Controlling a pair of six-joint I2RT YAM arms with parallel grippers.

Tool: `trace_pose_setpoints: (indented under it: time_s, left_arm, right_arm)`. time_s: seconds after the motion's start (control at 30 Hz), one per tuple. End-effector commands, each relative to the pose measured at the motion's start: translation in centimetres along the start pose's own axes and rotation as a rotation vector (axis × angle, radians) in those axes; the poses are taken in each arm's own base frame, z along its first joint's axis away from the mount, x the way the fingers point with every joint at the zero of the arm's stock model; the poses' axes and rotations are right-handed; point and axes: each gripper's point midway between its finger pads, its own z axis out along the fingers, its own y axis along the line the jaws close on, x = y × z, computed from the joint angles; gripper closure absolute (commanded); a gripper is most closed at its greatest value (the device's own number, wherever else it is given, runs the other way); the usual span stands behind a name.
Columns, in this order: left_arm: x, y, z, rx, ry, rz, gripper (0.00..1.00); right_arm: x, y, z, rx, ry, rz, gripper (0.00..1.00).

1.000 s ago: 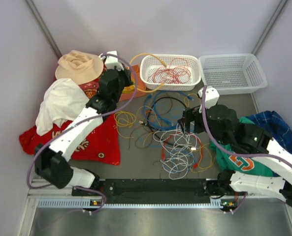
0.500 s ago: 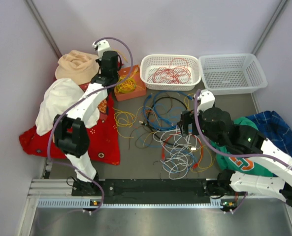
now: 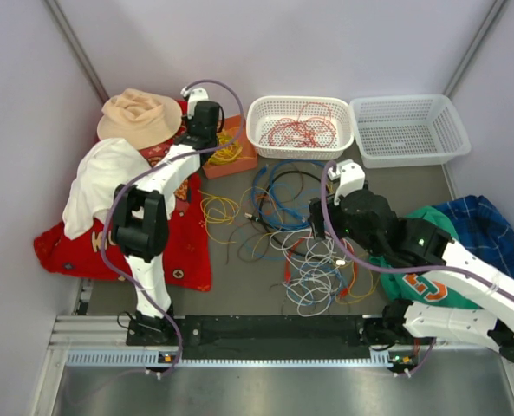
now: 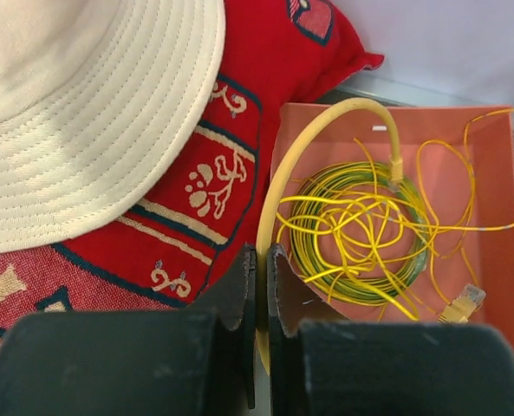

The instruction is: Untangle the cables

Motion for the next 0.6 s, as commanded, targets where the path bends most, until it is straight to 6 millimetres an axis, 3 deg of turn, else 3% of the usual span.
trace_pose_setpoints:
  time_s: [0.0,0.13,0.17,0.23,0.27,0.4,0.57]
  left_arm:
    - [0.4,0.2,0.5,-0.017,-0.005,0.032,1.0]
    - [1.4,-0.4,2.2,-0.031,0.001,0.053,1.0]
    - [0.7,-0.8,2.4,-0.029,-0.013,0.044,1.0]
    - [1.5,-1.4,3.5,-0.029,-0.002,0.051,1.0]
    - [0.9,-1.9,3.8,-0.02,-0.014,0.041,1.0]
    - [2.5,-3.1,5.5,-0.006,0.008,0.04,1.0]
    - [5.1,-3.7,6.1,0.019,0.059,0.03,1.0]
  right_arm:
    - [-0.9,0.6,0.6,-0.009,-0.035,0.002,0.15]
    - [-0.5,0.6,0.9,-0.009,-0.024,0.002,0.15]
    - [-0.4,0.7,0.9,-0.01,-0.022,0.0,0.15]
    - [-0.1,0.6,1.0,-0.005,-0.015,0.0,0.15]
    - [0.0,0.6,1.1,-0.004,-0.012,-0.003,0.15]
    - [0.3,0.4,1.7,0.01,0.007,-0.018,0.15]
    - [0.4,0.5,2.7,0.009,0.023,-0.019,0.15]
